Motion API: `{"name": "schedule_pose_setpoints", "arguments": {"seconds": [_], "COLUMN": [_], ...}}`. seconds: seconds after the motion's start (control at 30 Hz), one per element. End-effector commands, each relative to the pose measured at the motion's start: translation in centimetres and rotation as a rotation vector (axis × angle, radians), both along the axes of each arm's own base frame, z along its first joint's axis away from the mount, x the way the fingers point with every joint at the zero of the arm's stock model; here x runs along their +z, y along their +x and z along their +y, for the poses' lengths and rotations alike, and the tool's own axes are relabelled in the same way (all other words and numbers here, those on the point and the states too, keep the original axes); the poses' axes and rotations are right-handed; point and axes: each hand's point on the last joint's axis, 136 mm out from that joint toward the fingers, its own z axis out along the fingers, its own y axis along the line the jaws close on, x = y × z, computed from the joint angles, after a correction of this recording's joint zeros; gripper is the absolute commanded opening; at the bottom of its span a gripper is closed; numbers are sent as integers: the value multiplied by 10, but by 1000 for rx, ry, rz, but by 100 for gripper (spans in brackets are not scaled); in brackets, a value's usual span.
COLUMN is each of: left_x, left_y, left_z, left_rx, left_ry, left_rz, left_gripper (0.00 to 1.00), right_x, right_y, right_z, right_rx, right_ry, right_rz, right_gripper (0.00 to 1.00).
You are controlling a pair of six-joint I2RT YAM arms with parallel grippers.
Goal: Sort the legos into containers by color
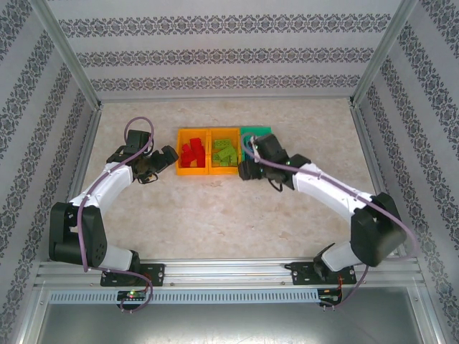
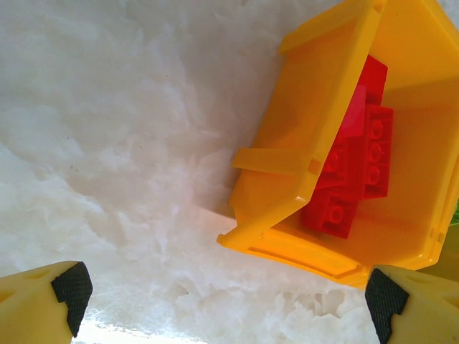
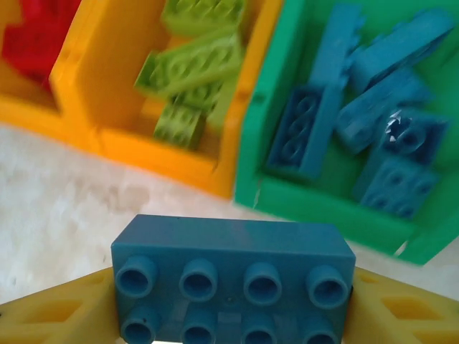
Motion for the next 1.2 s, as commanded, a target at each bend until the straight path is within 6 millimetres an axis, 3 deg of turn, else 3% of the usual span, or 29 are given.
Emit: {"name": "schedule_pose_setpoints", "arguments": {"seconds": [0.0,0.17,0.43,0.63,0.87,1.1,1.17], "left_x": [3,2,2,2,-2,5,7], "left_y": [-2,-3,-4,-5,-2,-1,-1], "left_z": [9,10,12,13,12,15,18], "left_rx": [7,12,13,16,11,19,24], "left_ry": [32,38,47,55,49,68,85], "left_rz": [-16,-11,-8,-5,5,-14,-26], "left_gripper": [100,100,100,100,100,100,100], "right_x": [2,-13,-23,-31,-23,21,36], "right_y": [33,83,121,127,121,112,108], "right_z": [-4,-24,-21,-24,-27,-44,-58], "right_rx": [-27,-156,-188,-207,-206,-223,-243], "right_ry": [-10,4,16,0,10,-7,-50], "right_rz": [21,64,93,107,76,-102,-195], "right_gripper": [65,65,70,75,96,98,98]}}
